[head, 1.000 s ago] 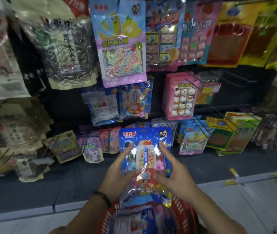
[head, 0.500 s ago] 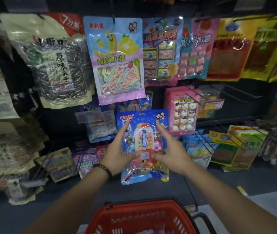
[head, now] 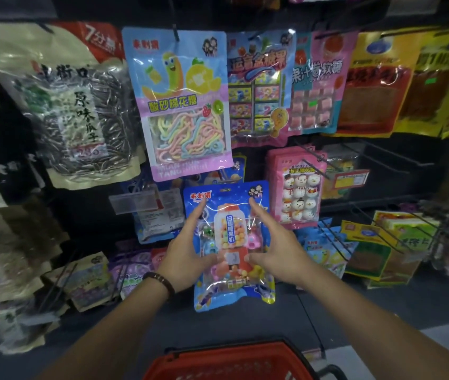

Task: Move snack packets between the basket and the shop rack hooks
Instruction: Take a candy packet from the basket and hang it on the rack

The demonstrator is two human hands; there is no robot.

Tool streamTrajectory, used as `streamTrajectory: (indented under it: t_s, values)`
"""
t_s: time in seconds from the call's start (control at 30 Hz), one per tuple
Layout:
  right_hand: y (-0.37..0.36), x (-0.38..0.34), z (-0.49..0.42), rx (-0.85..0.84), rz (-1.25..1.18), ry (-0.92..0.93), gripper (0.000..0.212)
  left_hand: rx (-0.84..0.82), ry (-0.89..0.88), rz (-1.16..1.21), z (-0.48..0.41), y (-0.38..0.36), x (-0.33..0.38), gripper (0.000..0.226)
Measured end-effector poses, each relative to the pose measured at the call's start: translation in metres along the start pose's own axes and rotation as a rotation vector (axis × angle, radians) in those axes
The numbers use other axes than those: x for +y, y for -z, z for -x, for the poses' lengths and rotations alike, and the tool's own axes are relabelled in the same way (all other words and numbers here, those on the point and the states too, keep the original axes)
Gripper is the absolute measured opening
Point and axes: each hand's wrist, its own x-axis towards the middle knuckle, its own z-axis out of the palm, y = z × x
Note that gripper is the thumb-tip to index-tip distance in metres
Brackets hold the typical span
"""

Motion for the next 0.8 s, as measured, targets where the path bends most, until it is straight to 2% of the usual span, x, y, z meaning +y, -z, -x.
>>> streamTrajectory:
  t_s: [0.17,0.43,0.6,0.8]
  values:
    - [-0.001,0.009,-0.02,0.008,0.051,-0.002,0.124,-0.005,0.035,-0.032,-0.015,-0.002,-0.011,0.12]
    - [-0.014,0.03,-0.085,0.143,0.165,0.005,0.116,0.006,0.093,-0.054,-0.061,-0.014,-0.034,0.118]
    - [-0.015,0.032,-0.116,0.157,0.214,-0.024,0.102,0.102,0.121,-0.129,-0.095,-0.015,-0.052,0.117]
    - [-0.018,0.039,-0.126,0.16,0.207,-0.029,0.101,0.121,0.142,-0.161,-0.109,-0.012,-0.064,0.108]
